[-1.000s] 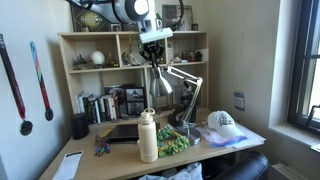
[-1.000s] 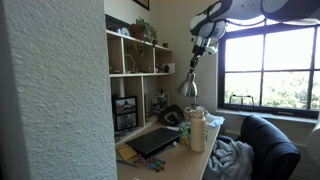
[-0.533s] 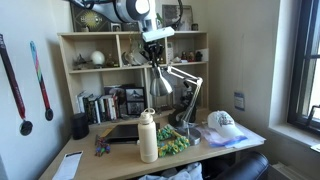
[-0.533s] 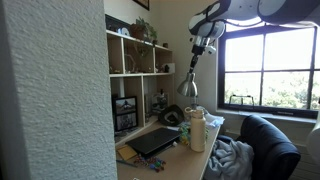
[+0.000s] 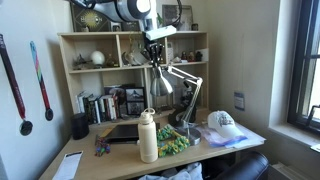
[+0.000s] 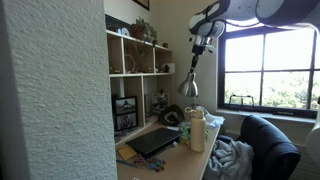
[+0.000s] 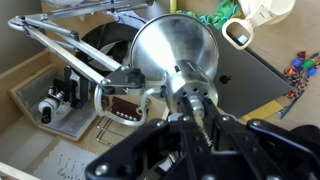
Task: Twist the knob on the lamp head
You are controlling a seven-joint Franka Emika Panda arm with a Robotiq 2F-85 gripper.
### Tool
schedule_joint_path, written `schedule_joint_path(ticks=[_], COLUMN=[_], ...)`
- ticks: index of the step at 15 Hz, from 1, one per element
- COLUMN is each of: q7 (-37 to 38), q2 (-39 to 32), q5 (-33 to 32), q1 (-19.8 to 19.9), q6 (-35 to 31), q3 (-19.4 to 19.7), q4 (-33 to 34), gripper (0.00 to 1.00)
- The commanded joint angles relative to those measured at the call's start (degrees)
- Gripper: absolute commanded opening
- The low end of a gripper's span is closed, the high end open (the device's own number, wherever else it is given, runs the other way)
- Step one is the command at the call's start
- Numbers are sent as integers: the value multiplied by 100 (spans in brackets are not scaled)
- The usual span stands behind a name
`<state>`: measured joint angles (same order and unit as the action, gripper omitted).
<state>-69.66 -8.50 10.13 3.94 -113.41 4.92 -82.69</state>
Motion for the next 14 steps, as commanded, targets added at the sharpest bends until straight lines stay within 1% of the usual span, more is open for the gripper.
schedule_joint_path(ticks=[1, 9, 11, 14], q7=[-416, -1249, -1295, -1087], q2=[-100, -96, -106, -129], q5=[-102, -124, -111, -85], q1=[127, 127, 129, 133], q6=[261, 270, 279, 301], q3=[-123, -134, -126, -107], q4=[305, 296, 310, 342], gripper=[4, 4, 4, 4])
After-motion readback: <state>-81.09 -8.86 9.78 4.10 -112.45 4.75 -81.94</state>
